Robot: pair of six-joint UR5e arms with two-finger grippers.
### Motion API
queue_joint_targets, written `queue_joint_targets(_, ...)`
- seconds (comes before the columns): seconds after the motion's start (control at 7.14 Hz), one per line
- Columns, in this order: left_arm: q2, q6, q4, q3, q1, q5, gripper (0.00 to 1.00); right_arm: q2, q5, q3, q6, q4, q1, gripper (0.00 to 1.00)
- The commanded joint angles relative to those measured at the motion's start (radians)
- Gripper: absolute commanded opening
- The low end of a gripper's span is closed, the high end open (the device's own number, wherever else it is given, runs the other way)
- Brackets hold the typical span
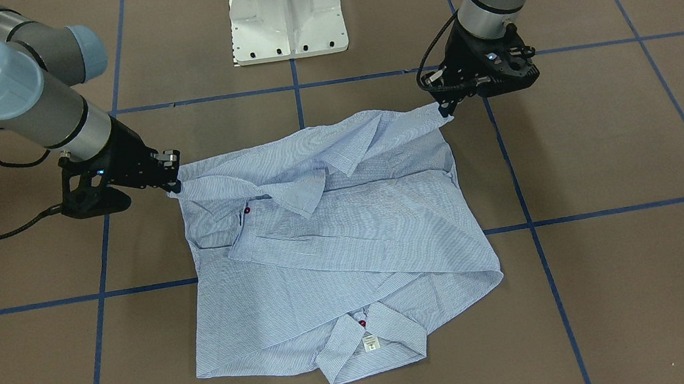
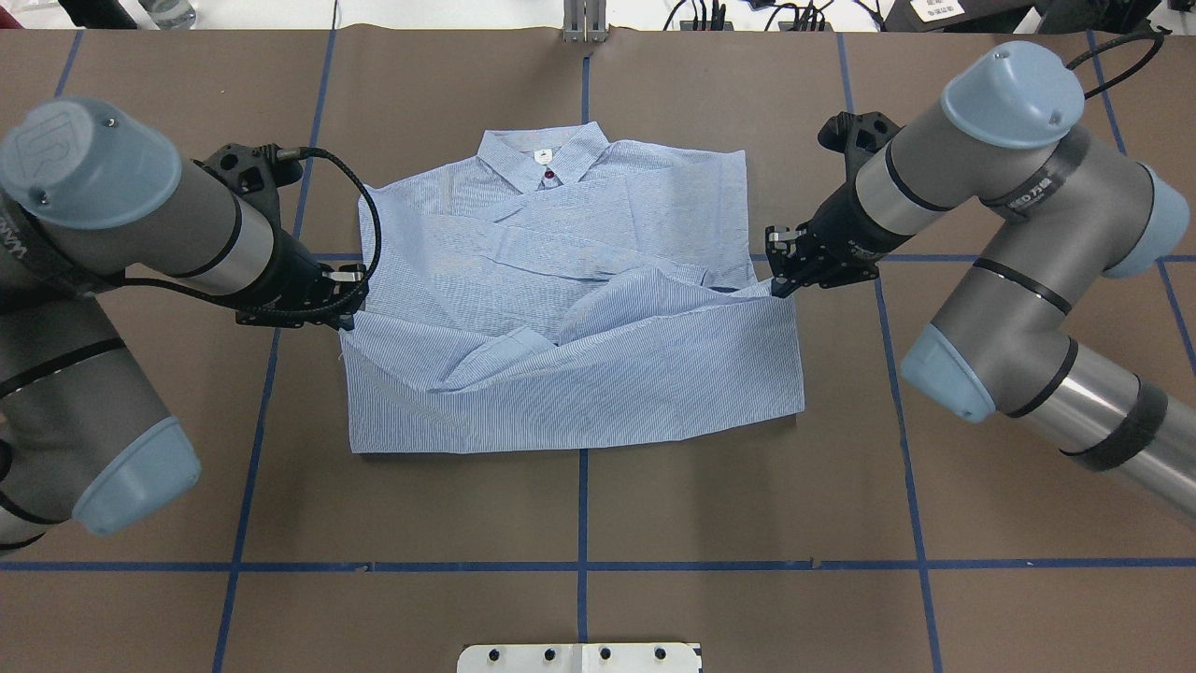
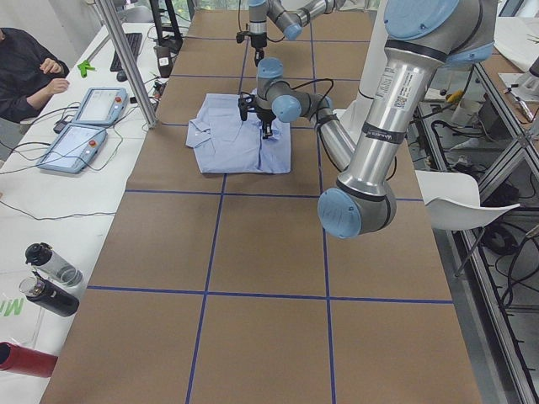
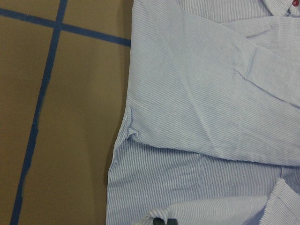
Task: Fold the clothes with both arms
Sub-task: 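Lift the hem with both grippers and fold it toward the collar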
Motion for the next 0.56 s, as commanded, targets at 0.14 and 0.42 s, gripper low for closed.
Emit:
queue_joint_targets(0.14,-0.082,0.057,-0.096,0.179,-0.083,-0.004,0.00,0.158,-0.001,-0.174,-0.003,0.005,0.049,0.00)
queue_joint_targets(0.42,-0.088,0.114,-0.190,0.287,-0.126,-0.025,0.00,0.188,-0.004,-0.265,-0.001,0.092,0.070,0.00)
